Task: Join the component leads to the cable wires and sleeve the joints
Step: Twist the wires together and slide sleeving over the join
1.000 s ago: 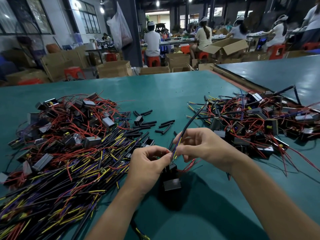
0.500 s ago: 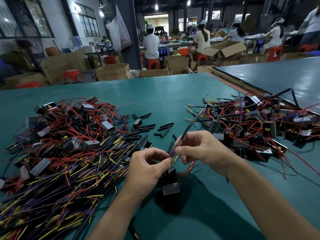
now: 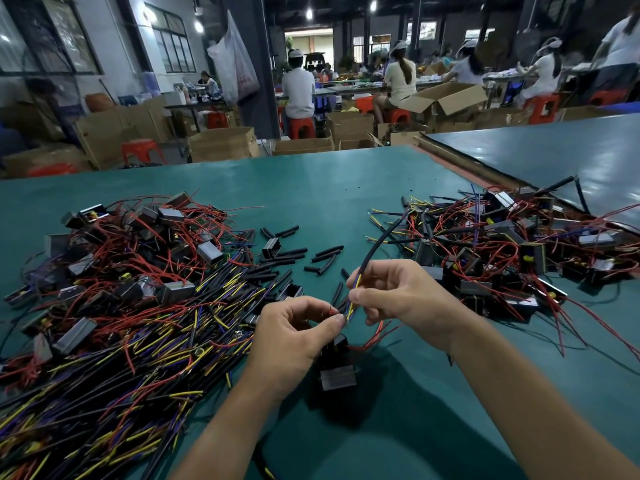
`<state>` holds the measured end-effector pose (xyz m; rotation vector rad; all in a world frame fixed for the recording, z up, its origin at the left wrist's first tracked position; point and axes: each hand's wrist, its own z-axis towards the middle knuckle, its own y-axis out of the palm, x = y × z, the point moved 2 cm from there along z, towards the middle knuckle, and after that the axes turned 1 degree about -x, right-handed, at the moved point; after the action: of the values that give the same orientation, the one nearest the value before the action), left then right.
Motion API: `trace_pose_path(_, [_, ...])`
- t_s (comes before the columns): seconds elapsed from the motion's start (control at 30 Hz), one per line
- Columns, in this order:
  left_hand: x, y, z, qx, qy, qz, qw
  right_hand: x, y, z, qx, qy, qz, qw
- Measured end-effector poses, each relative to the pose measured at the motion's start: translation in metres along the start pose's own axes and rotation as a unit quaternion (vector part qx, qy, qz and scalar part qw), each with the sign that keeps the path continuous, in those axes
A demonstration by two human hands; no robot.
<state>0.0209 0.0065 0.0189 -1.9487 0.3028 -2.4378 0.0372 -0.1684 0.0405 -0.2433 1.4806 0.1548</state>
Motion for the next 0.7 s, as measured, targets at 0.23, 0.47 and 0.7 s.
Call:
trace_pose_path(0.23, [0.0024,0.0010,-0.0015,-0.013,0.013,0.012,1.000,0.0022,0.0009,0.0009,-0.006,-0.007,-0.031,0.999])
trace_pose_path(0.47, [0.0004,0.0010,-0.0016,-0.027,0.019,0.044,0.998,-0.0013,0.0012,-0.0018,-0.022,-0.002,-0.036,0.999])
trace_pose_path(0.7, [0.0011,-0.0016,0.0003,-0.028,0.002,0.056,0.998,-0.0048,-0.0026,-0.0029,-0.040,0.013,-0.063,0.997])
